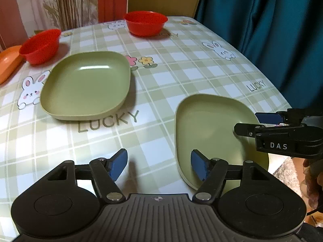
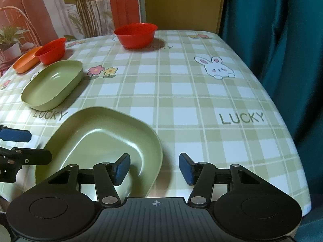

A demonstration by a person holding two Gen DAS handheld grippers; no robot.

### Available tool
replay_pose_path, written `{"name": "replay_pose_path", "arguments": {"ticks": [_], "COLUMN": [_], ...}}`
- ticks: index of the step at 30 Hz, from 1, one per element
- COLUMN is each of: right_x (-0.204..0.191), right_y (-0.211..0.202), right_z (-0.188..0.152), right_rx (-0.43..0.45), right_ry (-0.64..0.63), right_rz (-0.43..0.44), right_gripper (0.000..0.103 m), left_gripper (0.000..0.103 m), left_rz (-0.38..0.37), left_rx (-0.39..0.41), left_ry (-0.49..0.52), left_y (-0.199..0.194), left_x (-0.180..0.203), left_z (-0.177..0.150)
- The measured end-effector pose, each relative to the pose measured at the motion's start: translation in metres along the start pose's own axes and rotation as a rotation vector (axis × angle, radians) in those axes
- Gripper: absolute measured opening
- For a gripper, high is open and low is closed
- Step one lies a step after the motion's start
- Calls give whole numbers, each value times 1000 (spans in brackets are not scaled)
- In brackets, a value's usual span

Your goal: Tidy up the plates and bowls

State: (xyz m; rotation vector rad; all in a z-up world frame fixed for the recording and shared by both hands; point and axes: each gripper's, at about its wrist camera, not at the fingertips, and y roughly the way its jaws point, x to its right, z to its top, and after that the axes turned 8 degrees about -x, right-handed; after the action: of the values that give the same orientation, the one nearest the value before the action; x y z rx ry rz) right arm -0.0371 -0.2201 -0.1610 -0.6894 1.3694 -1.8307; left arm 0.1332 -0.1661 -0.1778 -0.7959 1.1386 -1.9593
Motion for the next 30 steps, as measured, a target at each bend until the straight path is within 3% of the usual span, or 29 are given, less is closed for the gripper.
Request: {"name": "replay_pose_path", "arguments": {"ticks": [10, 15, 23, 30], "right_x": [1, 1, -6, -13], "right_y": [-2, -3, -3, -3], "right_z": [-10, -13, -12, -8], "right_rx": [-30, -31, -34, -35], "right_ry": [35, 39, 23, 19], "right_rz": [28, 31, 51, 58], "right_gripper": [38, 31, 19, 15], "left_gripper": [66, 55, 18, 12], "left_rz": [-85, -100, -113, -97], "left_rx": [-73, -81, -65, -57], "left_ry": [-2, -18, -36, -51], "left_y": [11, 14, 12, 10], "left_x": [0, -3, -7, -10], "left_z": [-2, -3, -3, -3]}}
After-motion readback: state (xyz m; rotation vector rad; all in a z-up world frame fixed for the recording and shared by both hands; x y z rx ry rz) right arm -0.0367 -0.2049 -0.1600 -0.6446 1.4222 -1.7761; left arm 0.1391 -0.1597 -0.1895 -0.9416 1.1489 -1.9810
